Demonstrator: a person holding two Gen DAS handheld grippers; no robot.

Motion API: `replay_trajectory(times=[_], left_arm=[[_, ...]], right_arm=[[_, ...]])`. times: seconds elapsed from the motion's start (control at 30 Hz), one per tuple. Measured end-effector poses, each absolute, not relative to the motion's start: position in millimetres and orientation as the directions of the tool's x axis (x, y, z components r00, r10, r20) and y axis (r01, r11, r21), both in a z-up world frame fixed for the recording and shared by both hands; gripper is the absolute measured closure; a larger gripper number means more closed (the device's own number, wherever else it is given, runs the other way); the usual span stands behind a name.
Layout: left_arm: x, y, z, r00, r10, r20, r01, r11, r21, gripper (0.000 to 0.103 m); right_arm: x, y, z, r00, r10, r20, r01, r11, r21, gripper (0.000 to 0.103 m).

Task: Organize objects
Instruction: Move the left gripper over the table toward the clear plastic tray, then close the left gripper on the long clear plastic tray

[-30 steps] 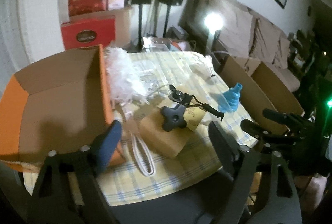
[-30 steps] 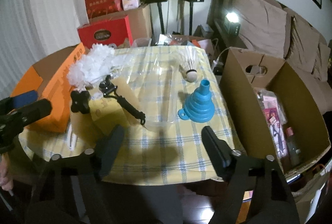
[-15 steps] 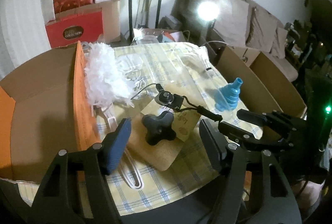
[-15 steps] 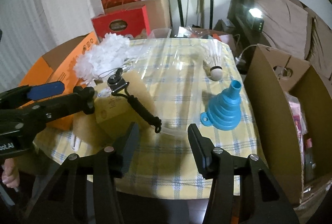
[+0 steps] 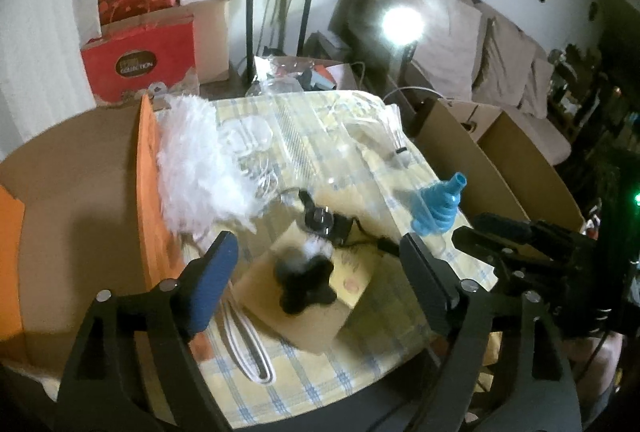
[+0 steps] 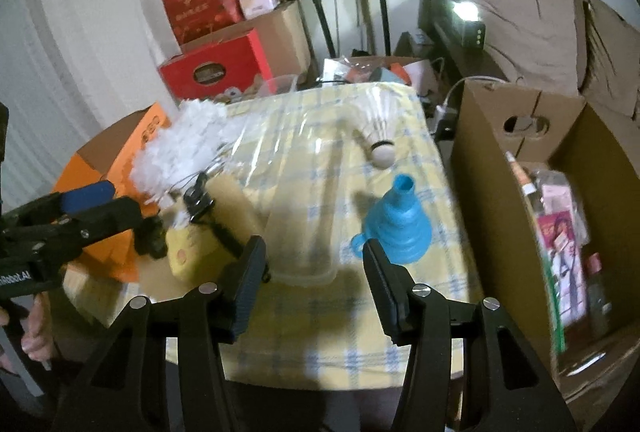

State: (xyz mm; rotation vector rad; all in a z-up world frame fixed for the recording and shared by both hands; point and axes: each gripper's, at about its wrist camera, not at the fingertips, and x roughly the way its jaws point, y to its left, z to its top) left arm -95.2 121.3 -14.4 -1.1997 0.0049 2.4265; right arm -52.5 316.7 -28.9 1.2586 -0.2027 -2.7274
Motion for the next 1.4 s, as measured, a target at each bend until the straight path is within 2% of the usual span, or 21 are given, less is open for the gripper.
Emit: replay_trajectory(times=[0.03,0.13,0.33,0.53,0.67,1.0,1.07,1.13,1.37,1.4], left_arm=[[-101.4,123.2,-12.2,-0.524,0.375,-0.765,-0.382,-0.906,-0.183,0.016],[-122.3,128.0,-5.5,-0.487,0.387,-0.783,-0.374,-0.903,-0.213,0.014],[-174.5,139.9,3.4,-0.448,0.368,-0.815,-0.318,-0.917,-0.24,0.009],[-223.8,162.2,-3.8,-0.461,0.221,-0.859,-0.262,-0.959,-0.106,0.009],[-252.2,176.3,-21.3,-0.414,0.176,-0.893,-0.249,-0.966,-0.075,0.009],[-297.8,203.3,-59.3,-0.313,0.158,-0.936,-0.236,-0.968,-0.085,0.01],[-301.6,207.3,-65.2,-0.309,0.141,-0.94,-0.24,-0.968,-0.067,0.012],[-304.8,211.7,-70.8,-0.301,0.12,-0.946,-0.247,-0.968,-0.044,0.022],[-309.0,223.0,-84.6,-0.28,0.097,-0.955,-0.271,-0.962,-0.018,0.023],[-309.3,224.4,-87.2,-0.274,0.093,-0.957,-0.273,-0.962,-0.015,0.026]], right_arm=[[-57.7,317.7,-25.9,-0.642,-0.166,-0.749,0.061,-0.984,0.166,0.045],[-74.5,318.8,-20.4,-0.629,-0.152,-0.763,0.062,-0.987,0.145,0.035],[-113.0,313.1,-20.3,-0.593,-0.154,-0.79,0.079,-0.988,0.134,0.028],[-140.3,304.2,-34.5,-0.55,-0.137,-0.824,0.08,-0.991,0.112,0.023],[-152.7,306.6,-44.9,-0.525,-0.171,-0.834,0.07,-0.985,0.158,0.022],[-167.1,306.5,-58.3,-0.499,-0.163,-0.851,0.053,-0.986,0.158,0.022],[-168.6,306.2,-59.2,-0.496,-0.156,-0.854,0.05,-0.987,0.151,0.022],[-169.0,306.1,-59.4,-0.498,-0.142,-0.856,0.044,-0.989,0.138,0.022],[-171.5,303.4,-60.5,-0.491,-0.115,-0.864,0.059,-0.993,0.099,0.023],[-171.4,303.1,-60.3,-0.49,-0.115,-0.864,0.061,-0.993,0.097,0.023]])
